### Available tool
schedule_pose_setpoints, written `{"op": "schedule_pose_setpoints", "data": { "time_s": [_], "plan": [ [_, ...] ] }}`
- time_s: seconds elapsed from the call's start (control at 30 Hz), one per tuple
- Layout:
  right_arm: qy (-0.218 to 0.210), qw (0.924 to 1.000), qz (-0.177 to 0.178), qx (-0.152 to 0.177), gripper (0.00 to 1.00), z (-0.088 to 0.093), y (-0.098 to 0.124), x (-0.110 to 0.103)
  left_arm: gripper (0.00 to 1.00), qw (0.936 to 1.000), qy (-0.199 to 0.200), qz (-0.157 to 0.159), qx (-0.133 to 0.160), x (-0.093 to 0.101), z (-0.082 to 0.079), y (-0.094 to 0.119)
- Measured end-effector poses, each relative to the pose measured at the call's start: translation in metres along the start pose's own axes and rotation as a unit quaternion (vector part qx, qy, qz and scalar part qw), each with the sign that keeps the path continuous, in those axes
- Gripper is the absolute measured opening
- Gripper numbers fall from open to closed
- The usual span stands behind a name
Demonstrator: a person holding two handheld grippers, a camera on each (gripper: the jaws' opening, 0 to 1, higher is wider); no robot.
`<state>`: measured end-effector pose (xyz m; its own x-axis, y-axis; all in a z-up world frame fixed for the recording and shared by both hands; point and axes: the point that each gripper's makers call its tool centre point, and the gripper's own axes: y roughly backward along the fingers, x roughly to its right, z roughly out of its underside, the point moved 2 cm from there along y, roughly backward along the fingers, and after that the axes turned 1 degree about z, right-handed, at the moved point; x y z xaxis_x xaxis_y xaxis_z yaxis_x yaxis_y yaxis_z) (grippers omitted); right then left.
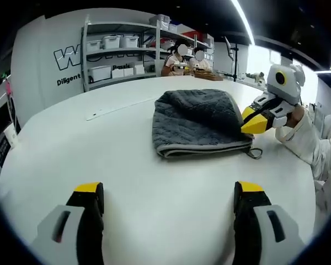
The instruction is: Open the folded towel by lifting each exposed corner and separating the folded layers until the towel lies flat within the target outline without major curled edges
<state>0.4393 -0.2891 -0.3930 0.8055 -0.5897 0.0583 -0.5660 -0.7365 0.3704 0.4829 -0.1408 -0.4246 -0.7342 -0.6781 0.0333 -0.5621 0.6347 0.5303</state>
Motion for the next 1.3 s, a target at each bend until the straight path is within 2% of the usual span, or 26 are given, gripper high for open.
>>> {"op": "schedule_pose_setpoints", "data": {
  "time_s": [0.4, 0.77, 1.03, 1.3],
  "plan": [
    [0.001, 0.9989, 0.017, 0.043, 0.00, -0.016, 0.013, 0.008, 0.96, 1.0000, 0.002, 0.001, -0.001, 0.002, 0.001, -0.001],
    [-0.005, 0.9935, 0.071, 0.089, 0.00, -0.029, 0.035, 0.033, 0.95, 1.0000, 0.005, 0.001, -0.001, 0.002, 0.002, -0.001],
    [-0.026, 0.9859, 0.114, 0.120, 0.00, -0.036, 0.053, 0.058, 0.95, 1.0000, 0.005, 0.003, -0.002, 0.003, 0.002, -0.001],
    [-0.050, 0.9734, 0.161, 0.155, 0.00, -0.040, 0.073, 0.082, 0.95, 1.0000, 0.005, 0.002, -0.003, 0.003, 0.002, -0.001]
  ]
}}
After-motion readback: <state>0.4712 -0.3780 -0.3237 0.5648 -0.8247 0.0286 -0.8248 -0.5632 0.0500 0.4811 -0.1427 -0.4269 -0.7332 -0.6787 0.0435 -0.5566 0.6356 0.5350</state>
